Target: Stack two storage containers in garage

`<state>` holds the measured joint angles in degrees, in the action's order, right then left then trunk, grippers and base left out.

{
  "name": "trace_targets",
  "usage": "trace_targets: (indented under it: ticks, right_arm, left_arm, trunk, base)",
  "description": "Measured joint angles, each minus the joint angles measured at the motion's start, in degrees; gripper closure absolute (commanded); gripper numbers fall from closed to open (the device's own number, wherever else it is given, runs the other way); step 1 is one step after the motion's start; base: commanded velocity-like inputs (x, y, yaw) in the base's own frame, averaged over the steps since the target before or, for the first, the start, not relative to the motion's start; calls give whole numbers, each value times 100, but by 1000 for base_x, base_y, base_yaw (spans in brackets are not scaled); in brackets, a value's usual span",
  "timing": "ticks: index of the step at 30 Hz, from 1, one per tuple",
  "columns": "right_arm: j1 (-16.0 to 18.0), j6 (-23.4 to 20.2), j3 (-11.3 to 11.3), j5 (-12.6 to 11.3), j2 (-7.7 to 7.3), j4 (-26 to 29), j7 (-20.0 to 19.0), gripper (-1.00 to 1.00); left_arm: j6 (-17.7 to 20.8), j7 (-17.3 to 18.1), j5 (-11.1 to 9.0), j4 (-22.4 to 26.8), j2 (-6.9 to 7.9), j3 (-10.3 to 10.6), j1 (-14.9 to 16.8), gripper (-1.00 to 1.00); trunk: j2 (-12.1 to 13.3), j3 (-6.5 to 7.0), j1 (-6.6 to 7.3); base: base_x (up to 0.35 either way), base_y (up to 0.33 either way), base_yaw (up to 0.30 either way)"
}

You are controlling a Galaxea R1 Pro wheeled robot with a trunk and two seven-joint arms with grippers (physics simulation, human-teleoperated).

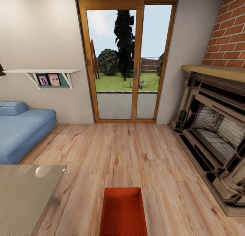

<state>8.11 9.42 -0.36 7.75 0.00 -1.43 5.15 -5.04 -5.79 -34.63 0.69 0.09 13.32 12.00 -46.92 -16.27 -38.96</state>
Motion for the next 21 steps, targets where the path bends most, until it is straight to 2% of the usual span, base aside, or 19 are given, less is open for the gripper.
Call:
trace_targets:
  ticks: [12, 21]
  right_arm:
    - [0, -5, -13, -37, -6, 0, -1, -100]
    - [0, -8, -31, -43, -2, 0, -7, -100]
  left_arm:
    - [1, 0, 0, 0, 0, 0, 0, -100]
    - [-3, 1, 1, -1, 0, 0, 2, -100]
  trunk:
    - [0, -108, 0]
    - [-1, -190, 0]
  base:
    - [0, 0, 139]
    - [0, 0, 25]
